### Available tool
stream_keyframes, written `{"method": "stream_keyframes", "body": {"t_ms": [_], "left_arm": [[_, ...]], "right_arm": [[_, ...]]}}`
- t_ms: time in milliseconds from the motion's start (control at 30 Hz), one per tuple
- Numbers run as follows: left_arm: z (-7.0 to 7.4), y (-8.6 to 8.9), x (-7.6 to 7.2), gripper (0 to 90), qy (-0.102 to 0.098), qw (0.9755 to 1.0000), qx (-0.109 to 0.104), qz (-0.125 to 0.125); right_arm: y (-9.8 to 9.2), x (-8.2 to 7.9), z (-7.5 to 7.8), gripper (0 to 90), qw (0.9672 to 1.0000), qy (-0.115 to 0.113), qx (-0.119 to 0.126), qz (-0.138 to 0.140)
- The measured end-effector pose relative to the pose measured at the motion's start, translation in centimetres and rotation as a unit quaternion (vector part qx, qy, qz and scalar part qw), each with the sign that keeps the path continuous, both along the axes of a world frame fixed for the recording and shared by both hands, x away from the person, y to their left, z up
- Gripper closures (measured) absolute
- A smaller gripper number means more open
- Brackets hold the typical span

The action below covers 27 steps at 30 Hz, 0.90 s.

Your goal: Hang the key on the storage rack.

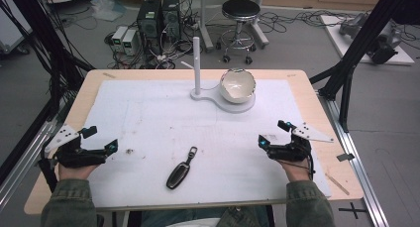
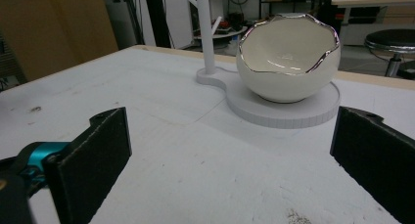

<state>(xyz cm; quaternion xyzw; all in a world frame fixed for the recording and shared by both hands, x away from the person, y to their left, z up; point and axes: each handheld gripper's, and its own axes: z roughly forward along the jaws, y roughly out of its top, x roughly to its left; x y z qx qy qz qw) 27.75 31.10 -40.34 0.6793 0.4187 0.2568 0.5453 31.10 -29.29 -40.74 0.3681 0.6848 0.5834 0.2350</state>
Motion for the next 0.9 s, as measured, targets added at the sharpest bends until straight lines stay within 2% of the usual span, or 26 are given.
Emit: {"method": "stream_keyframes", "body": {"t_ms": [167,400,633,833,900], "left_arm": [[-0.1,-0.2,0.2,2.4,0.006,1.0000,0.005,-0.005],[-0.1,-0.3,0.2,2.4,0.009,0.9999,0.006,-0.005],[0.0,-0.5,0.2,2.4,0.013,0.9998,0.013,-0.010],[0.7,-1.1,0.5,2.4,0.013,0.9996,0.021,-0.015],[1.0,-1.5,0.7,2.4,0.021,0.9991,0.030,-0.021]], "right_arm": [[0.0,0.0,-0.1,0.5,1.0000,0.009,0.001,0.000],[0.0,0.0,-0.1,0.5,1.0000,0.001,0.001,0.007],[0.0,-0.2,-0.1,0.5,1.0000,0.003,0.002,0.004],[0.2,-0.1,-0.1,0.5,1.0000,0.005,-0.002,-0.004],[0.3,0.0,-0.2,0.5,1.0000,0.001,-0.005,-0.005]]}}
